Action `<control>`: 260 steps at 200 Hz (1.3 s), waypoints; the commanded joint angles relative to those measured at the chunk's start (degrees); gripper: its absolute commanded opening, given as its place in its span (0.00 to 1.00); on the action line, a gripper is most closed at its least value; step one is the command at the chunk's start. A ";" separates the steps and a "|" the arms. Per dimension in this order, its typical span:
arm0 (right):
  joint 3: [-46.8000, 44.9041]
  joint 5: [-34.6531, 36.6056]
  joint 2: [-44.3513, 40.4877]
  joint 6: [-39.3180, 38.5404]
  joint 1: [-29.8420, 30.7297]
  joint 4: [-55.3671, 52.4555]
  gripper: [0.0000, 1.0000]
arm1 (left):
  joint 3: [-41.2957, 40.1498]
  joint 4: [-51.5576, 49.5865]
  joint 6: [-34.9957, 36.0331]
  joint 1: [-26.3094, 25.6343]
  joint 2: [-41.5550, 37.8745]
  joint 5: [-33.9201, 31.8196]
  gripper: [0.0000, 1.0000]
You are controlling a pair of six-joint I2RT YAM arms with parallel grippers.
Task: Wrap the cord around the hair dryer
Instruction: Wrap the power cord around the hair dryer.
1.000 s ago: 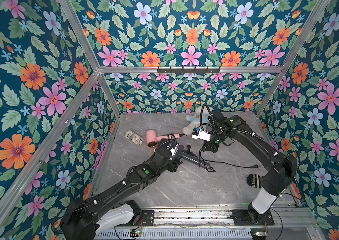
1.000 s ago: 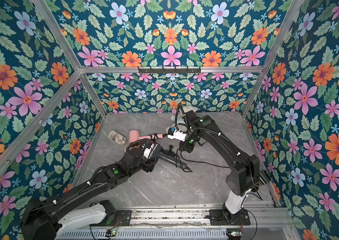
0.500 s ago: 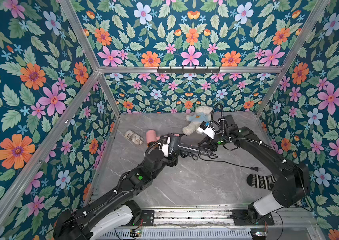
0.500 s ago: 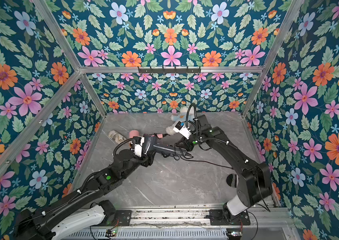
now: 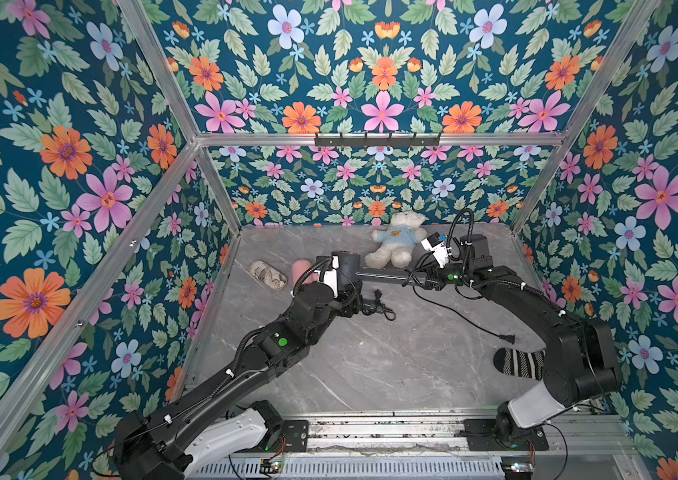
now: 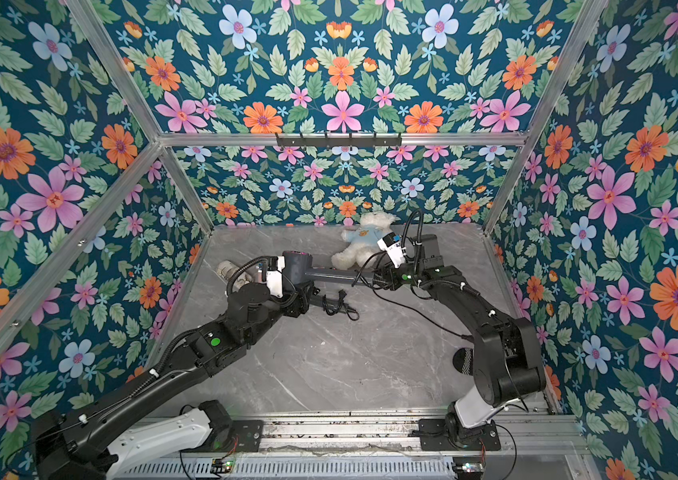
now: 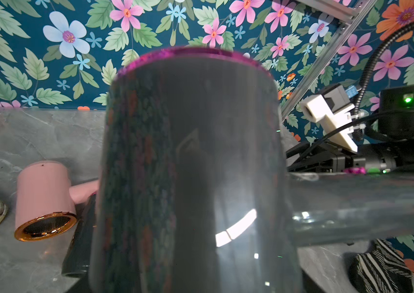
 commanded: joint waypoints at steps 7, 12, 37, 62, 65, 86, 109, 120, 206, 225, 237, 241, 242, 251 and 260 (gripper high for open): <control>-2.71 0.22 -1.40 2.29 -0.06 3.51 0.50 | 2.63 -2.23 -4.61 0.17 0.00 -6.89 0.00; -3.34 0.86 -1.76 1.94 -0.10 3.09 0.50 | 3.01 -2.90 -5.12 0.20 0.01 -7.90 0.00; -7.68 1.79 -2.98 2.19 -0.12 4.89 0.50 | 4.00 -3.77 -6.09 0.66 -0.23 -8.54 0.00; -9.56 2.14 -0.90 2.65 -0.12 6.95 0.50 | 3.50 -1.34 -5.54 0.99 0.60 -4.44 0.00; -9.67 2.07 -0.61 2.74 -0.07 7.14 0.50 | 3.48 -1.27 -5.55 1.03 0.78 -4.24 0.00; -10.59 0.85 1.12 3.94 -0.06 9.24 0.48 | 3.71 -1.50 -5.99 1.31 1.59 -3.51 0.00; -12.66 0.32 0.64 5.06 -0.10 9.98 0.41 | 3.64 -2.22 -7.22 2.15 1.26 -4.09 0.00; -14.14 0.85 -0.26 6.05 0.00 10.41 0.32 | 3.51 -3.09 -8.83 2.94 1.10 -5.50 0.00; -1.51 16.89 7.08 4.93 8.56 -16.99 0.00 | -6.73 20.66 -26.27 17.02 3.78 19.86 0.00; 1.25 19.16 7.21 5.35 8.62 -20.17 0.00 | -4.55 17.79 -23.55 17.20 5.56 22.00 0.00; 1.89 20.73 5.14 5.59 8.61 -20.75 0.00 | -2.79 11.95 -20.51 17.21 5.99 18.51 0.00; 2.01 21.21 4.06 5.55 8.65 -20.82 0.00 | -2.57 10.19 -19.78 17.21 5.93 16.85 0.00; 2.05 21.30 3.48 5.54 8.61 -20.83 0.00 | -2.54 9.78 -19.72 17.21 5.97 16.45 0.00; 2.38 22.11 1.49 5.60 8.65 -21.30 0.00 | -2.88 7.70 -19.89 17.65 5.47 13.44 0.00; 3.02 22.20 0.81 5.49 8.65 -22.69 0.00 | -4.61 9.02 -21.60 18.72 4.61 14.31 0.00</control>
